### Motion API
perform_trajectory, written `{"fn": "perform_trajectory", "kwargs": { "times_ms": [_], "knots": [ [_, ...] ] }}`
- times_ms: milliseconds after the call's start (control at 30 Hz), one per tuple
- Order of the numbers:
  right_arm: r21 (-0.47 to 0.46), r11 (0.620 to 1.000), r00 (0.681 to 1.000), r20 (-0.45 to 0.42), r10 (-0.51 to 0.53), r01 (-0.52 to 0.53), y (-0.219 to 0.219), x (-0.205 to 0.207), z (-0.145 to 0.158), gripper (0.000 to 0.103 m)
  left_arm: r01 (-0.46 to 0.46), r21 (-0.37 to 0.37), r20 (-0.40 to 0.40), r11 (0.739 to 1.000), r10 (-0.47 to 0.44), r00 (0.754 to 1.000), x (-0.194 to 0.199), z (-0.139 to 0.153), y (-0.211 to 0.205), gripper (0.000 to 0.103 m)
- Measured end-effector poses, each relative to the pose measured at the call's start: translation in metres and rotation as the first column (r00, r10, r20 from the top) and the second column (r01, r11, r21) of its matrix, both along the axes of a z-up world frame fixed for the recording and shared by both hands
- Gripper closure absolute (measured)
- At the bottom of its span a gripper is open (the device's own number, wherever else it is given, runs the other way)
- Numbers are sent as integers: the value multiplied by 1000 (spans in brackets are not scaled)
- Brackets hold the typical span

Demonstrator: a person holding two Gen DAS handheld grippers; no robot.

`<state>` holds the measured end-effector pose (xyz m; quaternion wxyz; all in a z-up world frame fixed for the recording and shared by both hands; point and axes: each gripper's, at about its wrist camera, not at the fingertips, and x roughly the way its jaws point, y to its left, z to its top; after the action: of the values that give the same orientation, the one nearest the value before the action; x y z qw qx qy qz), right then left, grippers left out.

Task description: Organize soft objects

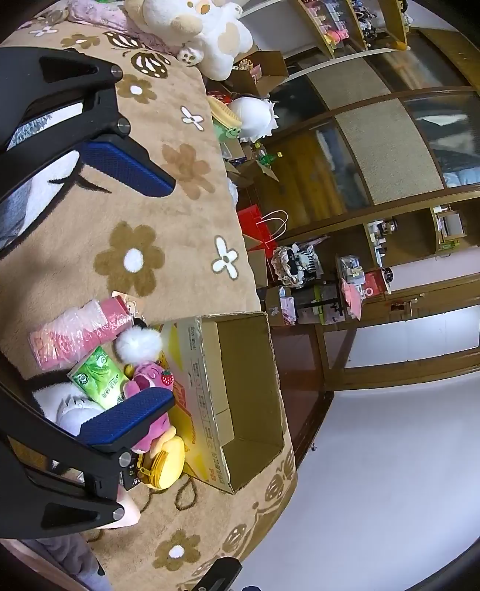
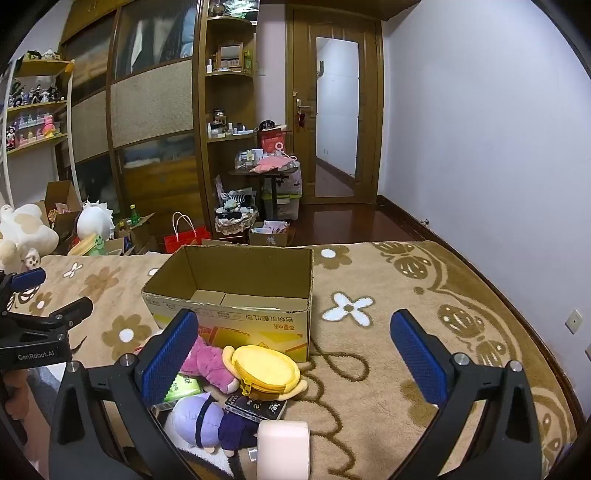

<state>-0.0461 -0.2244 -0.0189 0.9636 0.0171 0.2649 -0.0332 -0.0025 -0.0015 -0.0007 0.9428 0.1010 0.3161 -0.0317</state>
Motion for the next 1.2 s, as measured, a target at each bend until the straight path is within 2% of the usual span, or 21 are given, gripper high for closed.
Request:
{"fn": "perform_trajectory", "kwargs": {
  "times_ms": [1200],
  "knots": [
    [-2, 1000, 1000, 2, 0, 0, 0, 0, 0, 0, 2, 0, 0, 1000, -2, 1000, -1, 2, -1, 1]
  ]
}}
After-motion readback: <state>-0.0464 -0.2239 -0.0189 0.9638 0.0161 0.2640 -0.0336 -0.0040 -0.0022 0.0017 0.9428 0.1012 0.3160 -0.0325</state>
